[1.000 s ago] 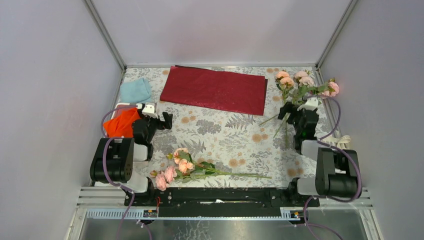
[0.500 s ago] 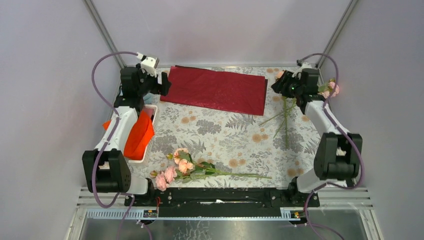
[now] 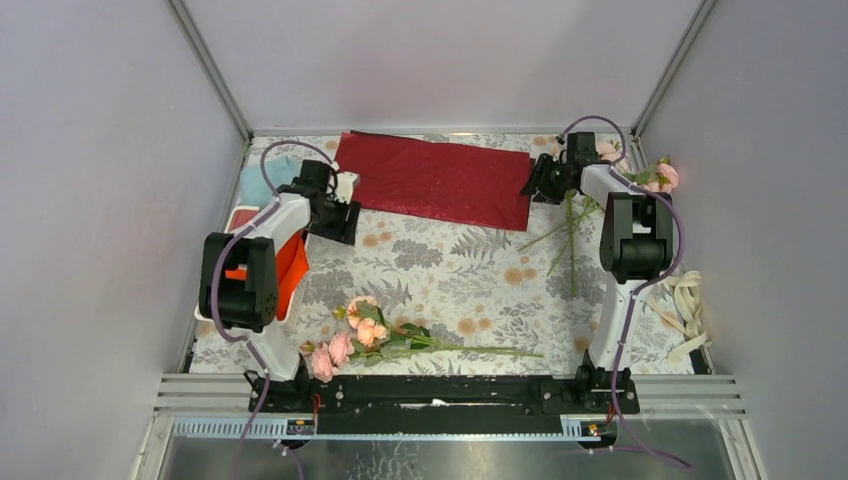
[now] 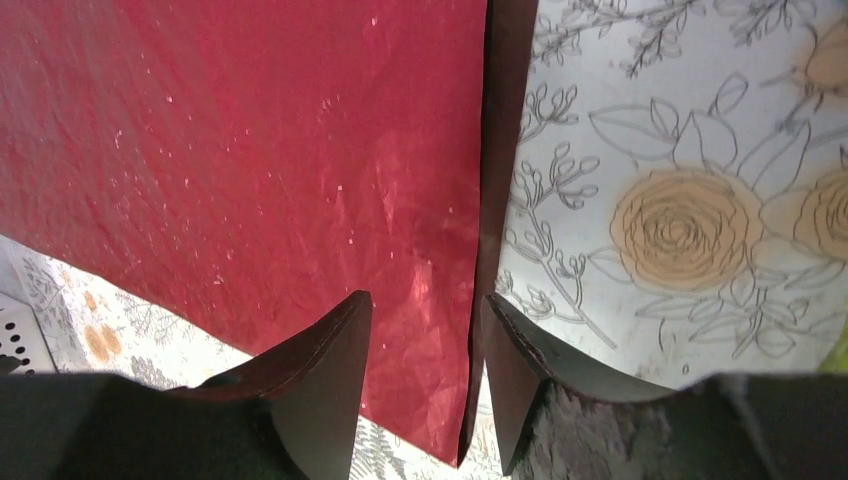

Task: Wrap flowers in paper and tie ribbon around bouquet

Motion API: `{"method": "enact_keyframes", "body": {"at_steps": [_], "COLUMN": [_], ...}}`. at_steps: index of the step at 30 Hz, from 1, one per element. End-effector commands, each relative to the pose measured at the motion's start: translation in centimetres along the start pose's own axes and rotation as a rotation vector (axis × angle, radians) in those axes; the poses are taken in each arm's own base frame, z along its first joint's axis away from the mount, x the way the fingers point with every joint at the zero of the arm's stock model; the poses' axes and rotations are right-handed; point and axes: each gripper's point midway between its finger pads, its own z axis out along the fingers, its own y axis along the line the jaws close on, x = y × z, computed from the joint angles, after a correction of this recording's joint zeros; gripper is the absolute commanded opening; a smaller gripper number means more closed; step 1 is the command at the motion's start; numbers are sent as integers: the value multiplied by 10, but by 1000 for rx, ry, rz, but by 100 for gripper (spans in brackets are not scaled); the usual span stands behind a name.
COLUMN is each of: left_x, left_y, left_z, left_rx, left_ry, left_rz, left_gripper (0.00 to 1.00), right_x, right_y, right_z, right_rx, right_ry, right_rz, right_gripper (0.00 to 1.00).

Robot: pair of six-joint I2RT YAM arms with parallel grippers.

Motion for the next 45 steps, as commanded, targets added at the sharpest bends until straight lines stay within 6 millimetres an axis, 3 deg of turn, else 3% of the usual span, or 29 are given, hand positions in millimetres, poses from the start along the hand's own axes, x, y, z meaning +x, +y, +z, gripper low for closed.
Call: {"method": "enact_keyframes", "body": {"at_steps": [1, 9, 17, 23, 27, 30, 33, 36, 39, 45], "left_x": [-23, -31, -32, -36, -37, -36, -36, -34, -34, -34], "left_y": [4, 21, 34, 40, 42, 42, 42, 43, 43, 42], "left_z": [7, 45, 79, 90, 92, 93, 91, 91, 91, 92], "left_rx": [-71, -122, -151, -167, -172, -173, -173, -178, -178, -172], "left_ry": [-18, 31, 52, 51, 47, 47, 48, 51, 51, 50], "left_rz": [6, -23, -40, -35, -28, -22, -14, -6, -11, -12], "left_gripper": [64, 58, 57, 56, 56, 56, 56, 56, 56, 56], "right_x": [-17, -1, 9, -3, -9, -9, -35, -78, -104, -109], "right_y": [10, 4, 26, 49, 51, 42, 35, 38, 34, 18], "right_z": [2, 24, 26, 19, 22, 31, 27, 24, 31, 61], "right_rx": [-26, -61, -204, -311, -327, -286, -198, -162, -144, -118], "right_ry": [-3, 52, 97, 68, 48, 50, -9, -88, -123, -139], "right_rz": [11, 38, 88, 120, 134, 135, 69, 1, 24, 85], "right_gripper": [52, 53, 50, 47, 47, 48, 51, 52, 52, 52]}}
